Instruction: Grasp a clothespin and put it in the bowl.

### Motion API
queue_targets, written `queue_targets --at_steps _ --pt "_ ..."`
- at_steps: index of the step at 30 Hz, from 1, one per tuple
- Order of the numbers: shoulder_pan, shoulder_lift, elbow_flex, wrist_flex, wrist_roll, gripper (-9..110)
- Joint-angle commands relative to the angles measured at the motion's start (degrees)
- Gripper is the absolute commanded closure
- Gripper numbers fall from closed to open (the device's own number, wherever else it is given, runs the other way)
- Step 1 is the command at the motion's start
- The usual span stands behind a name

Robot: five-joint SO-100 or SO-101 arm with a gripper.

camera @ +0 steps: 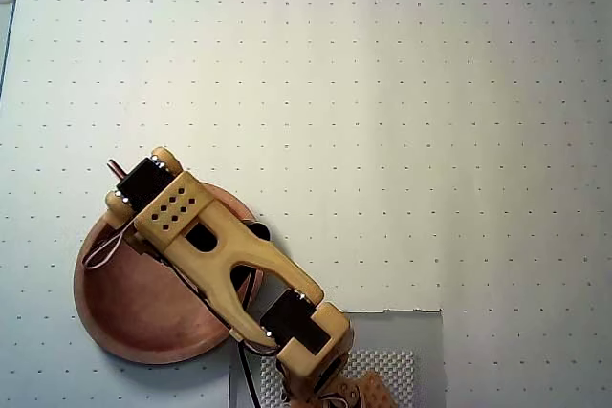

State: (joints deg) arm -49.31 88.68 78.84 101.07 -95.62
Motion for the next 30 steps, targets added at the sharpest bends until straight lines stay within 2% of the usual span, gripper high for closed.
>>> queue_targets --at_steps 1,18,30 --pt "-0.7 0.4 -4.9 1.4 0.5 105" --pt "-8.9 -1.7 -4.7 1.4 0.5 105" --pt "-11.2 -6.2 -4.5 1.6 4.7 105"
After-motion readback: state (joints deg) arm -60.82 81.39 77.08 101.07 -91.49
